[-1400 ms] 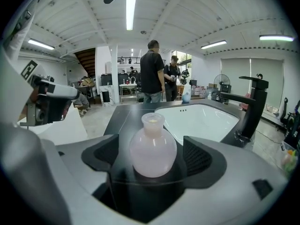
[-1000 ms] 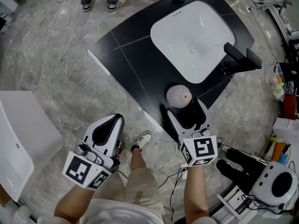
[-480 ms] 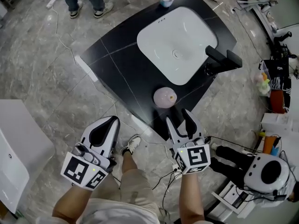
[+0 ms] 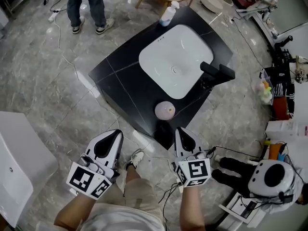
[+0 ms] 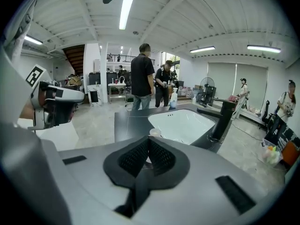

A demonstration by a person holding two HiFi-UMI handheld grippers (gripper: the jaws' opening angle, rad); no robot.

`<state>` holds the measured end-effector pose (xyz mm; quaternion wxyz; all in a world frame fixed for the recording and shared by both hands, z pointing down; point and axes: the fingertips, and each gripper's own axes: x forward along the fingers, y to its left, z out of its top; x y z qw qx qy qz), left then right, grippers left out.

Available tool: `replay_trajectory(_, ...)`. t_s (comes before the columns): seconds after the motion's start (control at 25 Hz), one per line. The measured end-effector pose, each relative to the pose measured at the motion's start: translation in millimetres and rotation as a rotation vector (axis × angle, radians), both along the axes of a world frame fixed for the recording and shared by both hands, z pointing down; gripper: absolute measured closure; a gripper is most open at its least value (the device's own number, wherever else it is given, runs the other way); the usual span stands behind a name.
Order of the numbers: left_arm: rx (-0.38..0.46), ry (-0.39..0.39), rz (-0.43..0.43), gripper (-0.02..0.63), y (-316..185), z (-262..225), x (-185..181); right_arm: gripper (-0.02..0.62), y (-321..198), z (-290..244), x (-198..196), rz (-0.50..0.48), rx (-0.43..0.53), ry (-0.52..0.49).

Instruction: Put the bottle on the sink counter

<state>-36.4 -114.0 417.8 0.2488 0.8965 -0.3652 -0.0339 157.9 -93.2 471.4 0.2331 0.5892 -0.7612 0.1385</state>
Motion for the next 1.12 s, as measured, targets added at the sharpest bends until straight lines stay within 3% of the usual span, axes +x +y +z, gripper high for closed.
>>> replay_trajectory(0.2, 0.023, -0.006, -0.012, 0.592, -5.8, -30.6, -13.6, 0.584, 9.0, -40.4, -4.5, -0.007, 0.008, 0.026)
replay_trajectory(0.72, 0.18, -0.002, 0.056, 0.592, -10.4, -122.0, -14.5, 0.584, 27.7, -158.9, -5.7, 0.05, 0.209, 0.043)
replay_trajectory(1.12, 0.254, 0.05, -0.014, 0.592, -8.5, -187.4, -35.9, 0.584, 56.5, -238.2, -2.7, 0.052, 0.354, 0.074)
